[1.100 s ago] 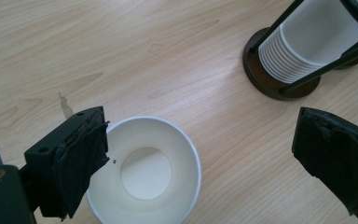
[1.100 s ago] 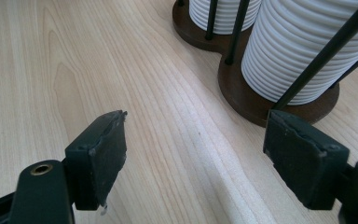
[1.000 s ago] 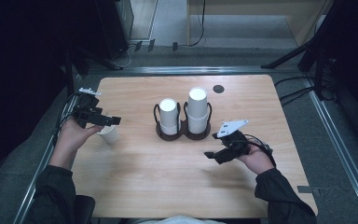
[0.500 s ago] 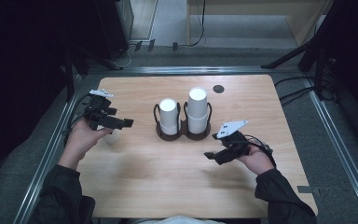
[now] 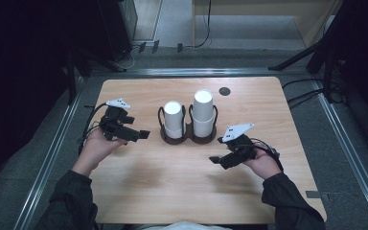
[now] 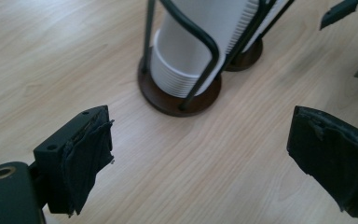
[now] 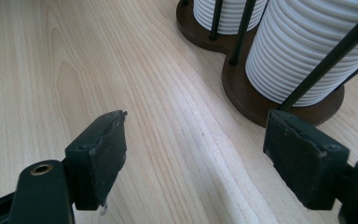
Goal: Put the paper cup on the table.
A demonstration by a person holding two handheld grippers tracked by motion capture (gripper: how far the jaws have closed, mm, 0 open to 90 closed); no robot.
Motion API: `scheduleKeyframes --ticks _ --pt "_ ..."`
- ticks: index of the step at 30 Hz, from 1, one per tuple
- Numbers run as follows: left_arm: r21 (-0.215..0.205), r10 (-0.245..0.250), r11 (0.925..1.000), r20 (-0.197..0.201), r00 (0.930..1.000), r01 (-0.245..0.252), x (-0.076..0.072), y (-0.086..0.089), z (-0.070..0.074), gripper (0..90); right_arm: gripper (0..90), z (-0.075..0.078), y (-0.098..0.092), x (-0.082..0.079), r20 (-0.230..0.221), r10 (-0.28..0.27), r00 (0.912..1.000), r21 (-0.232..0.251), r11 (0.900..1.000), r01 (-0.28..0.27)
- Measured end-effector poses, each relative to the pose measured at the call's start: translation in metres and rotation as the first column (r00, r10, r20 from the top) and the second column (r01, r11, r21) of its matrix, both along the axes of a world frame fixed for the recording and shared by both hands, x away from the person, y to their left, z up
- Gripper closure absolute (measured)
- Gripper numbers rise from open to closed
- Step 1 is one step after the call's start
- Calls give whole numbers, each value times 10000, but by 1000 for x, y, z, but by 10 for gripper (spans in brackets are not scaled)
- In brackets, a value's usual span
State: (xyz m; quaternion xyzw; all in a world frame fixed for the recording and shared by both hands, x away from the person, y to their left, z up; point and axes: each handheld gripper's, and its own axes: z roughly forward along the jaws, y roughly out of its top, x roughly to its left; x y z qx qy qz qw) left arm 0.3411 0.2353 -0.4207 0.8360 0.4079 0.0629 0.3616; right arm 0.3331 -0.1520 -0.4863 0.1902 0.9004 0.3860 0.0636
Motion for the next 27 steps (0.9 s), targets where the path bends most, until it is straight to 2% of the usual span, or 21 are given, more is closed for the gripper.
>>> scheduleKeyframes --ticks 11,15,18,20,24,27 --pt "4 -890 9960 254 9957 890 -13 -29 -7 67 213 0 0 0 -27 -40 10000 26 10000 40" --pt "22 -1334 9911 211 9908 1333 -17 -41 -11 67 213 0 0 0 17 -37 10000 42 10000 37" --pt "158 -1608 9869 369 9863 1603 -21 -50 -13 67 213 1 -1 0 12 -45 10000 33 10000 45" --pt "4 -1747 9846 369 9839 1748 -24 -54 -14 67 213 1 -1 0 7 -46 10000 39 10000 46" --pt "-4 -1909 9816 491 9804 1912 -27 -62 -18 67 213 0 -1 0 17 -38 10000 11 10000 38" --pt "-148 -2018 9792 415 9786 2025 -28 -69 -23 70 213 0 -1 0 4 -25 10000 4 10000 25"
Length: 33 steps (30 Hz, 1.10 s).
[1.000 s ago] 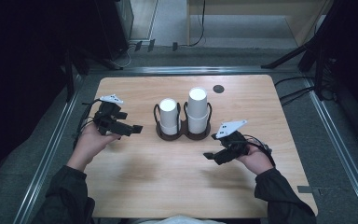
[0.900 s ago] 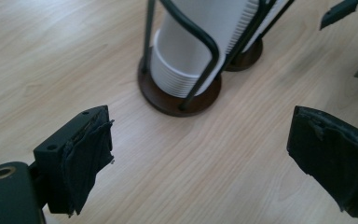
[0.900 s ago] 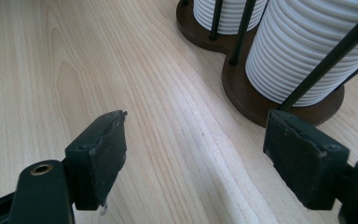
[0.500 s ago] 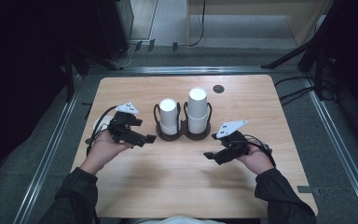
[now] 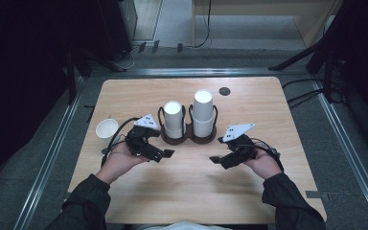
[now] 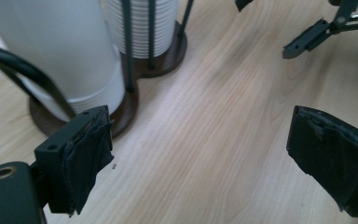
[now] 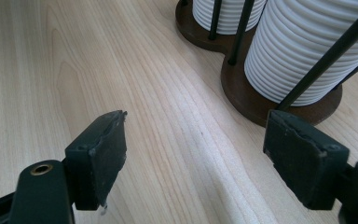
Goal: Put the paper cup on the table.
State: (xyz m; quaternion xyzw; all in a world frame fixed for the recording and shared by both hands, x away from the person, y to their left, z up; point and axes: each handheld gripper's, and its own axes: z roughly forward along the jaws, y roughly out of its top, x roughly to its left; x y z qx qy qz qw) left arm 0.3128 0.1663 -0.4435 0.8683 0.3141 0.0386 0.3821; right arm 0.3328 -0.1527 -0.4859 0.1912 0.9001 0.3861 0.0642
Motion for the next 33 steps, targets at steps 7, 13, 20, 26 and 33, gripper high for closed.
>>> scheduleKeyframes --ticks 7,13,20,26,33 --pt "-76 -347 9994 -418 9985 344 -2 -18 -11 70 213 0 1 0 0 34 10000 -51 10000 -34" --pt "132 -357 9993 -88 9993 358 -5 -30 -19 71 213 -1 1 -1 -19 61 10000 -81 9999 -61" --pt "217 -69 9997 368 9993 61 -5 -36 -31 71 213 -2 3 -1 -36 124 9999 -156 9998 -124" --pt "383 4 9993 279 9996 -15 0 -39 -43 71 213 -3 4 -2 -38 202 9998 -235 9995 -203" --pt "858 -332 9958 136 9994 319 -1 -46 -49 71 213 -3 5 -2 -39 234 9997 -262 9994 -235"
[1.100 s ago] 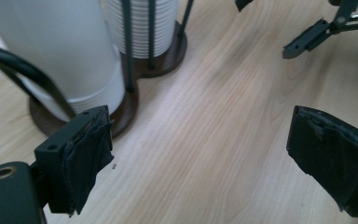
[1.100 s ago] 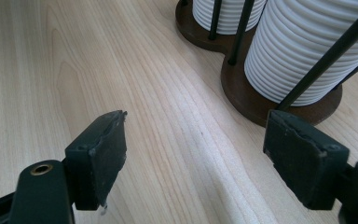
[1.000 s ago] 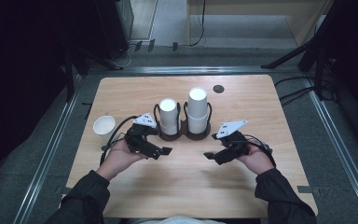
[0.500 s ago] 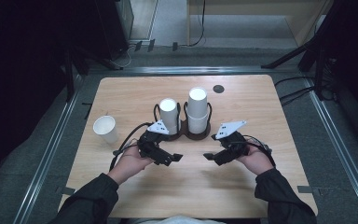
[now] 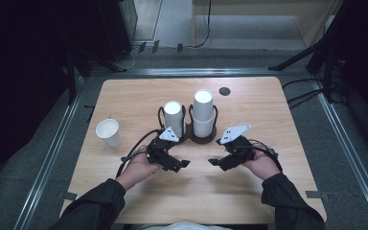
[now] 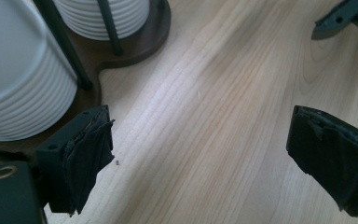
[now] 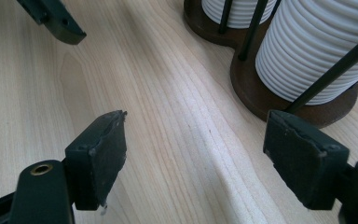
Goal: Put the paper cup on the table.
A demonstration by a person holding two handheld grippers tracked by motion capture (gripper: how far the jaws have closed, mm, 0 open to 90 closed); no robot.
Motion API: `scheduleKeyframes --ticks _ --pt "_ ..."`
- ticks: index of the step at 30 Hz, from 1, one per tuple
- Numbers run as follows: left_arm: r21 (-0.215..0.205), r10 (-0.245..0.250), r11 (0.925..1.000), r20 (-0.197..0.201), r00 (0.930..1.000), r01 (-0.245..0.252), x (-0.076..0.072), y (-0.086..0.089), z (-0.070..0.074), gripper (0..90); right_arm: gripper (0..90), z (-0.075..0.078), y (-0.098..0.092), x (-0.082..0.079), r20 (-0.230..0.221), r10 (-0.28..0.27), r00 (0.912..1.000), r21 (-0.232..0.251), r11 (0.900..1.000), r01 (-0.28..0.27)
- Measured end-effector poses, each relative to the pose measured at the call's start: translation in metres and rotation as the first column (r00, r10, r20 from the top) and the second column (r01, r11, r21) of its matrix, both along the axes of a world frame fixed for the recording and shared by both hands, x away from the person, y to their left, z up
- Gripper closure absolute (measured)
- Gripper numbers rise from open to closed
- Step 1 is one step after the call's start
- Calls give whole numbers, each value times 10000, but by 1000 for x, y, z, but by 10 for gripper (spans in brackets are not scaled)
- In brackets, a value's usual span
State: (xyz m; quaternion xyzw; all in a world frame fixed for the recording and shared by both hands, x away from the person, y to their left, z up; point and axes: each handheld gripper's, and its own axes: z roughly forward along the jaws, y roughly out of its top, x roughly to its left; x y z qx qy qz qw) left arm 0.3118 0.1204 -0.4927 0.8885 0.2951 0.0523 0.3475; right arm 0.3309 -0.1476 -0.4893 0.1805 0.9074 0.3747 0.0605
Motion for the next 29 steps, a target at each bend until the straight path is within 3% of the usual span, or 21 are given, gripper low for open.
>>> scheduleKeyframes --ticks 15,23,29 --pt "254 -174 9995 -29 9998 175 1 0 -3 71 213 0 -1 0 -10 -21 10000 42 10000 21" --pt "422 -226 9988 -404 9989 243 1 -1 -6 71 213 0 -1 0 -18 -8 10000 21 10000 8" --pt "819 98 9966 -423 9991 -63 3 -2 -16 71 213 -1 0 0 -63 43 10000 -27 10000 -43"
